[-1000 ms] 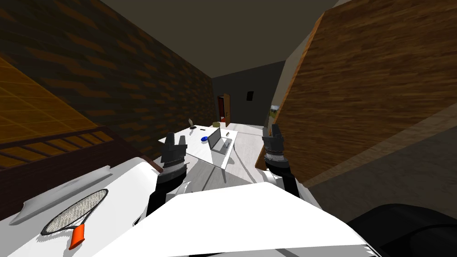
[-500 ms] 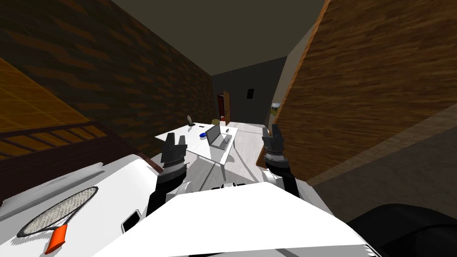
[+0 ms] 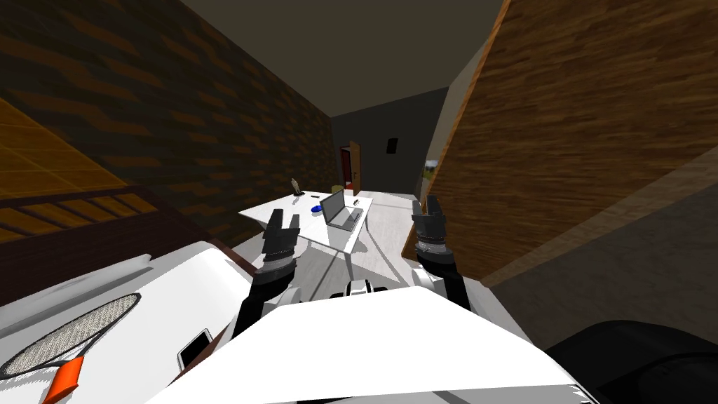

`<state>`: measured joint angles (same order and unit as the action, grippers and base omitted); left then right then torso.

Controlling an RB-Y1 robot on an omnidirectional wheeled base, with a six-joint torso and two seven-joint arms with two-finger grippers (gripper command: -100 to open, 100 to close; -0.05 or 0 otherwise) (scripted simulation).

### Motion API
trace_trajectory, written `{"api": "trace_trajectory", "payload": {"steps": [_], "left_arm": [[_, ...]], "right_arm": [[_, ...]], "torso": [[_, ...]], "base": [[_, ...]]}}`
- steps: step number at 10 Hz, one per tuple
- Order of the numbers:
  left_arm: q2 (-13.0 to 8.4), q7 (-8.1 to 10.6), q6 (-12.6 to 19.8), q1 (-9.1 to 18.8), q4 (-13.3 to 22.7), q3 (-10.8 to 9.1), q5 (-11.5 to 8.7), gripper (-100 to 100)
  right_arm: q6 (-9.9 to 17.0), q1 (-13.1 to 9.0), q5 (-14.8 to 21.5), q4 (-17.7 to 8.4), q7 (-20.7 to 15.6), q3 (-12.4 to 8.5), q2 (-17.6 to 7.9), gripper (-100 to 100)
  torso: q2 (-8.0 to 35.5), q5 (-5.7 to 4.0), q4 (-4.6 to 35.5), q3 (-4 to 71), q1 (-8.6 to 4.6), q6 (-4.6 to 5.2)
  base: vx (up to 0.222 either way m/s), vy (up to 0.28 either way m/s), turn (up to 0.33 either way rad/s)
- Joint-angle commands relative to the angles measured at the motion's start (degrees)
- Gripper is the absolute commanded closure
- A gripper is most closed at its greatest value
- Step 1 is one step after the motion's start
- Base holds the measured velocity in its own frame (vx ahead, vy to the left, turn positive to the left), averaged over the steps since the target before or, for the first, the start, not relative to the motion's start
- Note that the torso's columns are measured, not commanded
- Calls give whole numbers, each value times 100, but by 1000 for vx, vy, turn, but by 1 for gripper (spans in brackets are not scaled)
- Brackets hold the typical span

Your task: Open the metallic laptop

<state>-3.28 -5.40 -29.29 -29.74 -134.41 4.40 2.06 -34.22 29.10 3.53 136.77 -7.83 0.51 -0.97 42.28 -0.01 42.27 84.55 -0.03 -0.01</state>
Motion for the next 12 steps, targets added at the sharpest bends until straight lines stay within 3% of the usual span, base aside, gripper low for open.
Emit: {"api": "trace_trajectory", "payload": {"steps": [1,6,7,10,12], "left_arm": [[-413,0,46,189,260,60,-42,-100],[-1071,0,115,793,1080,291,-177,-100],[-1071,0,115,793,1144,291,-177,-100],[-1348,3,158,1233,1690,466,-275,-100],[-1430,6,174,1385,1976,526,-310,-100]], "right_arm": [[0,0,0,0,0,0,0,0],[0,-1,0,0,0,1,1,0],[0,-1,0,0,0,1,1,0],[0,-1,0,0,0,0,0,0],[0,0,0,0,0,0,0,0]], "torso": [[-2,1,0,3,1,1],[6,-2,3,-1,-7,0],[-1,0,1,2,-1,1],[8,1,3,-2,0,1],[-5,1,1,4,4,-2]], "base": [[-51,-37,-58],[-77,-75,-86],[-54,-57,-27],[-91,-71,-100],[-56,-72,-43]]}}
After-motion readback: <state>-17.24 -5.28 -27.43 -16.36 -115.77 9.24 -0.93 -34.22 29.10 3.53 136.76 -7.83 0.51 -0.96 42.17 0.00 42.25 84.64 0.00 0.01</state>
